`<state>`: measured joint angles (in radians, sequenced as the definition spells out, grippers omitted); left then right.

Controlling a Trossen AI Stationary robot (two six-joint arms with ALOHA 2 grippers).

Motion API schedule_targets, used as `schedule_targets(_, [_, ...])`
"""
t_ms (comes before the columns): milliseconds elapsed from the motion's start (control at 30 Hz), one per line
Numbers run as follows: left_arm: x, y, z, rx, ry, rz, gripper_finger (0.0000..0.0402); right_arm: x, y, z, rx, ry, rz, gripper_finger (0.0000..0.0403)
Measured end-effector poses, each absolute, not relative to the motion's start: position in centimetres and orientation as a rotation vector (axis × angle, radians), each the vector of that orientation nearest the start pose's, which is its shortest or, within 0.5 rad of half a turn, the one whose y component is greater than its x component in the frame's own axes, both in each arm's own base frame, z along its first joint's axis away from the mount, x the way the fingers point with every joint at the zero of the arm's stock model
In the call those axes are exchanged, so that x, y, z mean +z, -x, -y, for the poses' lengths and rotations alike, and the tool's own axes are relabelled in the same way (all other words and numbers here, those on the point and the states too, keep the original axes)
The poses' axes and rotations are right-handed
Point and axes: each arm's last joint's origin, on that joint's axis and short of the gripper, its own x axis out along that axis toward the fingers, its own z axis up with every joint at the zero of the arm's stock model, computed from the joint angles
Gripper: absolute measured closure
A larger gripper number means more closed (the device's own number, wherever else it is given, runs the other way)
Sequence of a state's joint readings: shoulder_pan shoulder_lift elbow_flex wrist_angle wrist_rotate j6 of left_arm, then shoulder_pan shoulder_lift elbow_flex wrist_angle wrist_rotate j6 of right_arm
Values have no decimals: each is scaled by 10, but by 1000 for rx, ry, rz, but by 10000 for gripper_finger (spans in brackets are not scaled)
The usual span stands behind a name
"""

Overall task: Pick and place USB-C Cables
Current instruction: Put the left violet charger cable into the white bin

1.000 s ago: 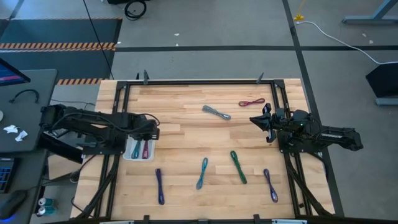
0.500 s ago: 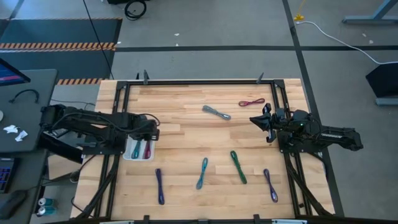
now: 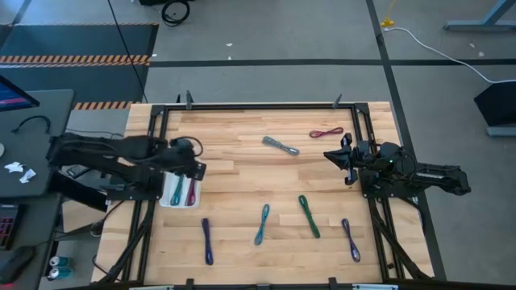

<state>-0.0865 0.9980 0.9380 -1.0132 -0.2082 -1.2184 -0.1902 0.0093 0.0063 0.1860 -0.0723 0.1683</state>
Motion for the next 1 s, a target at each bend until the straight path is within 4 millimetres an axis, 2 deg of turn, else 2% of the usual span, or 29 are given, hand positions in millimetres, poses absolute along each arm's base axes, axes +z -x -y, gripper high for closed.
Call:
schedule_targets(100, [330,-176,26,588,769,-622,282,183,-95,16,-89,-170,191,385])
schedule_targets(200, [363,-183,52,428,555,-375,283,184,-95,14,-40,-199,196,385])
schedule_targets(267, [377,-189,74,313,401,-236,283,185,-95,13,10,-214,206,385])
schedule_targets(367, [379,-197,109,182,179,-108,283,188,-94,9,61,-226,226,385])
schedule_targets(467, [368,-208,139,123,27,-48,283,192,-94,5,107,-227,270,385])
schedule_targets(600, [337,-228,169,108,-78,-93,283,198,-92,1,129,-235,331,389])
schedule_targets(900, [252,-274,204,134,-12,-277,283,200,-91,-4,144,-265,355,397])
schedule_targets(1000, [231,-285,211,150,127,-282,283,200,-91,-5,144,-252,356,395])
